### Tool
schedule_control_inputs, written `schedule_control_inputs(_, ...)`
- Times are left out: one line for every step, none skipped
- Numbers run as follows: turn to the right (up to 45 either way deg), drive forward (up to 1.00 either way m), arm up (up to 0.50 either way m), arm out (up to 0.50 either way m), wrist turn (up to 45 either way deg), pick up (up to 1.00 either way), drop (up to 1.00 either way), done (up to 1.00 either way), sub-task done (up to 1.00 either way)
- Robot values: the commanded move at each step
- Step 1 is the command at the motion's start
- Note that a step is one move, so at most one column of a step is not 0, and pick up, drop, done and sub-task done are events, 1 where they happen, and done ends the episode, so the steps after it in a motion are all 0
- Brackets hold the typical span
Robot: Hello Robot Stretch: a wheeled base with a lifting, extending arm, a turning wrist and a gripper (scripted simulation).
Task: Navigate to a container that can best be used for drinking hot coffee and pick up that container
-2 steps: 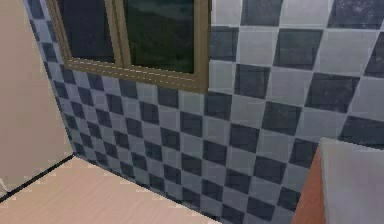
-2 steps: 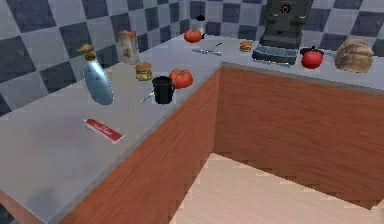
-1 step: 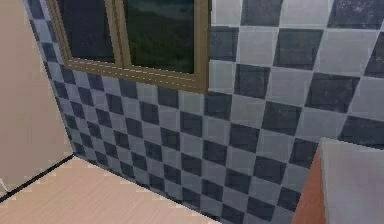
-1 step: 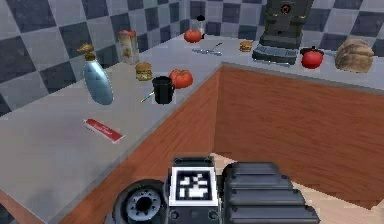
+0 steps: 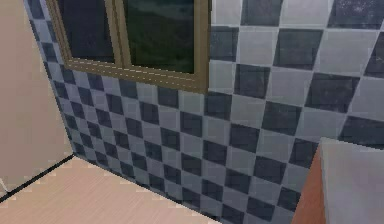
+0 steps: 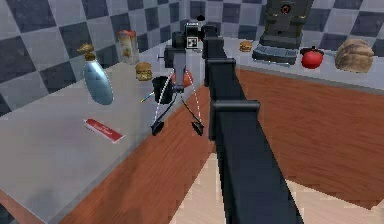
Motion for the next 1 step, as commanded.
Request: schedule_control_inputs(0.0, 0.0, 0.0, 0.0, 45.0, 0.0, 0.0, 0.0, 0.0)
